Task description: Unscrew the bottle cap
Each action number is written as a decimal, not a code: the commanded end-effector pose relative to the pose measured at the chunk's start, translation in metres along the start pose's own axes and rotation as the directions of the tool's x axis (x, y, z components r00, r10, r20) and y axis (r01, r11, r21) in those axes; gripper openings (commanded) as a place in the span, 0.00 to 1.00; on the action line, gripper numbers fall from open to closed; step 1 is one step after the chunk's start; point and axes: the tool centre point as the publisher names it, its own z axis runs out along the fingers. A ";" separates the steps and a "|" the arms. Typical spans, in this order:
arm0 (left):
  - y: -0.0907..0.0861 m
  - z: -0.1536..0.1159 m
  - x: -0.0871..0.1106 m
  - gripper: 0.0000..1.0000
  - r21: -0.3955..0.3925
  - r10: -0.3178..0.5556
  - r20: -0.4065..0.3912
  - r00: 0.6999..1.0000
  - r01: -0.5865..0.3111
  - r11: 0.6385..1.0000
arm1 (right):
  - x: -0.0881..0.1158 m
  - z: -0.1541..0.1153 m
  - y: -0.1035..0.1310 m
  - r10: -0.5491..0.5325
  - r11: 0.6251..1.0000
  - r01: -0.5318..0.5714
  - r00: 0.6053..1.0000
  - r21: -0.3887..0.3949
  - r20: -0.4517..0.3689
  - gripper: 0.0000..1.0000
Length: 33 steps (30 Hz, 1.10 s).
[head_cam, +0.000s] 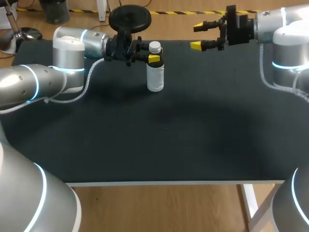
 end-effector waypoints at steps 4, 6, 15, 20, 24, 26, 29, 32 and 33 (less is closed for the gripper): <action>0.000 0.001 -0.001 0.00 0.000 0.000 -0.001 1.000 0.000 1.000 | 0.001 0.027 0.001 -0.002 1.000 0.003 1.000 -0.018 0.022 1.00; 0.000 0.001 -0.001 0.00 0.000 0.000 -0.001 1.000 0.000 1.000 | 0.002 0.033 0.003 -0.001 1.000 0.002 1.000 -0.018 0.022 1.00; 0.000 0.001 -0.001 0.00 0.000 0.000 -0.001 1.000 0.000 1.000 | 0.014 0.058 0.005 -0.003 1.000 0.003 1.000 -0.010 0.015 1.00; 0.000 0.001 -0.001 0.00 0.000 0.000 -0.001 1.000 0.000 1.000 | 0.017 0.071 0.003 -0.002 1.000 0.002 1.000 -0.012 0.011 1.00; 0.000 0.001 -0.001 0.00 0.000 0.000 -0.001 1.000 0.000 1.000 | 0.019 0.083 0.004 0.004 1.000 -0.004 1.000 -0.012 0.006 1.00; 0.000 0.001 -0.001 0.00 0.000 0.000 -0.001 1.000 0.000 1.000 | 0.019 0.089 0.004 0.005 1.000 -0.005 1.000 -0.016 0.005 1.00; 0.000 0.001 -0.001 0.00 0.000 0.000 -0.001 1.000 0.000 1.000 | 0.019 0.096 0.003 0.008 1.000 -0.008 1.000 -0.021 0.006 1.00; 0.000 0.001 -0.001 0.00 0.000 0.000 -0.001 1.000 0.000 1.000 | 0.019 0.100 0.002 0.014 0.999 -0.014 1.000 -0.030 0.000 1.00; 0.000 0.001 -0.001 0.00 0.000 0.000 -0.001 1.000 0.000 1.000 | 0.020 0.103 0.003 0.015 0.999 -0.015 1.000 -0.031 -0.001 1.00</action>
